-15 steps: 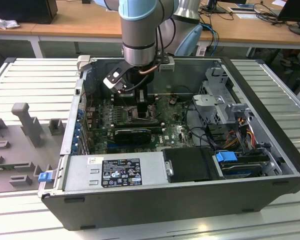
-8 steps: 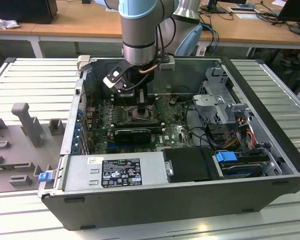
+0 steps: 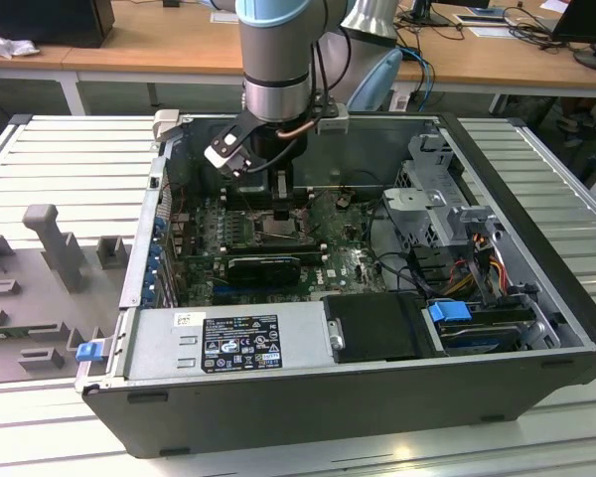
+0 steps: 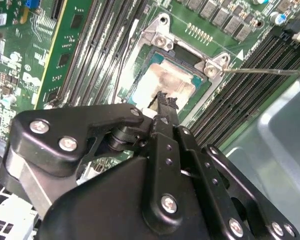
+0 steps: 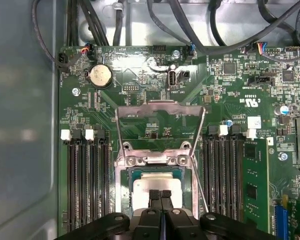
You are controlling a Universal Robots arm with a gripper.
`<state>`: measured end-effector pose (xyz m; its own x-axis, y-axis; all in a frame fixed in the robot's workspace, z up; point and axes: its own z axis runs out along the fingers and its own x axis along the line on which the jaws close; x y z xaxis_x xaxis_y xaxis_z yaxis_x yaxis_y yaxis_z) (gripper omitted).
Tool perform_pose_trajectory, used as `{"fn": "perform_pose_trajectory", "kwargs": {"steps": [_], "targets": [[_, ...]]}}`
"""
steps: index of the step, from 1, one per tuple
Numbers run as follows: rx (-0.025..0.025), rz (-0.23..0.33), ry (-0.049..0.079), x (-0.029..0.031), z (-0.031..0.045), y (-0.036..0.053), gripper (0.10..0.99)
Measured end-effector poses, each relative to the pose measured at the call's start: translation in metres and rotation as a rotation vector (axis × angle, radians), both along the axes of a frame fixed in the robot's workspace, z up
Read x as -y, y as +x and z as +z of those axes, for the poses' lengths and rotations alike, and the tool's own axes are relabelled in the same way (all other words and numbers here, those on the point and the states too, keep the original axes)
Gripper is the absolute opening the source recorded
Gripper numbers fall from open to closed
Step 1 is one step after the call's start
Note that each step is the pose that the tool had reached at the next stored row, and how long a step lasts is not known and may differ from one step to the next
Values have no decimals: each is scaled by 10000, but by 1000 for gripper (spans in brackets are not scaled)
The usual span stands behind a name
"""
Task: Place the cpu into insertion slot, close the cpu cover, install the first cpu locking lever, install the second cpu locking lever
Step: 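Close the cpu cover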
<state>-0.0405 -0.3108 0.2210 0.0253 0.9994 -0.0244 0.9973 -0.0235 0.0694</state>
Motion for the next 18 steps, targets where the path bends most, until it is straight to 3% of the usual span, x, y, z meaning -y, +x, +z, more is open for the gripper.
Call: {"fn": "perform_pose_trajectory", "kwargs": {"steps": [18], "targets": [[2, -1, 1, 0, 86, 1, 106]]}}
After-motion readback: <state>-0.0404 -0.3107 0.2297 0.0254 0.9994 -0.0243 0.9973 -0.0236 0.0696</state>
